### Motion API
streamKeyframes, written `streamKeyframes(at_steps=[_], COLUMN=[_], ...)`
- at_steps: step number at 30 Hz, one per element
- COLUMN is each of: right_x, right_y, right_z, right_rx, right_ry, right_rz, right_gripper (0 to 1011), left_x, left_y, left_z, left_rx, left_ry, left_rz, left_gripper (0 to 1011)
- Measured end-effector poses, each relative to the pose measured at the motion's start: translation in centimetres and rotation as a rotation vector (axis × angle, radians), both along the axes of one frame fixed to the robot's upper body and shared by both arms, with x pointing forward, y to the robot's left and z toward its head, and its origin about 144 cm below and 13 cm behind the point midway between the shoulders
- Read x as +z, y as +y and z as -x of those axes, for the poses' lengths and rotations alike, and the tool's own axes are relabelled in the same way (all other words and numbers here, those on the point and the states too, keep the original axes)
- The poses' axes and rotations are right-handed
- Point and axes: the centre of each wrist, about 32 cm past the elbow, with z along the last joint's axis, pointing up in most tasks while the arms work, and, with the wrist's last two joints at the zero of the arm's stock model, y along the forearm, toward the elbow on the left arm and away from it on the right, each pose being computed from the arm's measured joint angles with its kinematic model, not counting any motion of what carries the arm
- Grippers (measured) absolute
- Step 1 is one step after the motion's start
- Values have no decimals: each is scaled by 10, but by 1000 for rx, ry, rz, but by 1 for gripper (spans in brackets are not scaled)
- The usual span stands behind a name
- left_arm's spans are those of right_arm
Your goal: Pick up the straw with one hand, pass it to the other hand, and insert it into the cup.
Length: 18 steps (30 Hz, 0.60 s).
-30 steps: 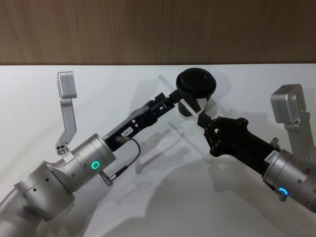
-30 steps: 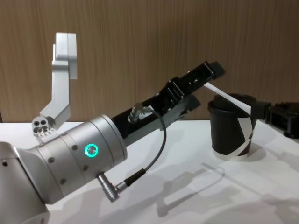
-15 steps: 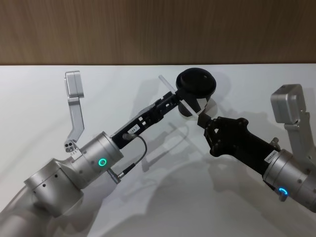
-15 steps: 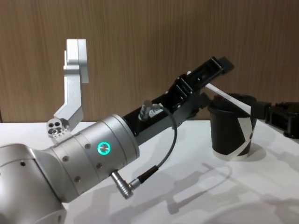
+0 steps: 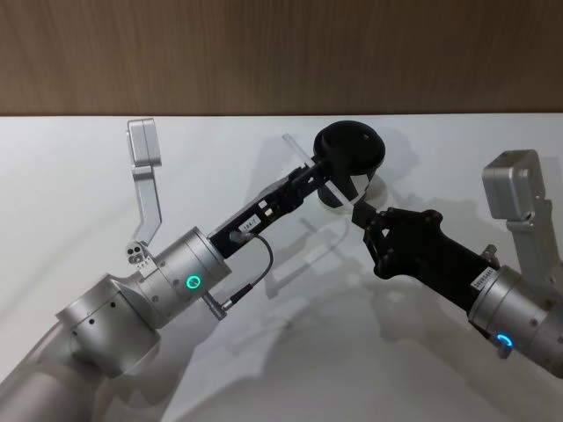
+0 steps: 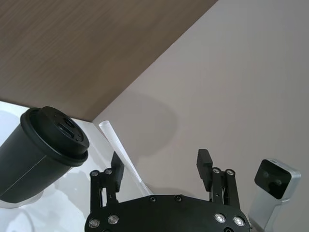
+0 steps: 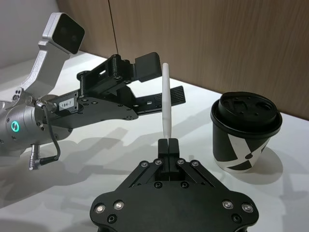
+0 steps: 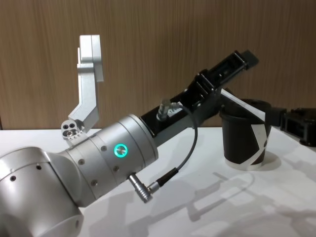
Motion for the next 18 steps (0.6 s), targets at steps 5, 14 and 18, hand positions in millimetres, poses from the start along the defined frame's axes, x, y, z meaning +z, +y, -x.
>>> streamKeyframes(at_steps=[5, 14, 18], right_x=[0, 0, 0], right_y=[0, 0, 0], right_z=[0, 0, 0], right_rx=[0, 0, 0], right_ry=[0, 0, 0], right_rz=[0, 0, 0], right_gripper=[6, 6, 6], left_x=[0, 1, 1], left_y=[-2, -3, -4], left_z=[-1, -2, -2], left_rx=[-4, -8, -10], left_ry=[-6, -11, -13], left_rz=[4, 8, 9], left_gripper=[846, 596, 455])
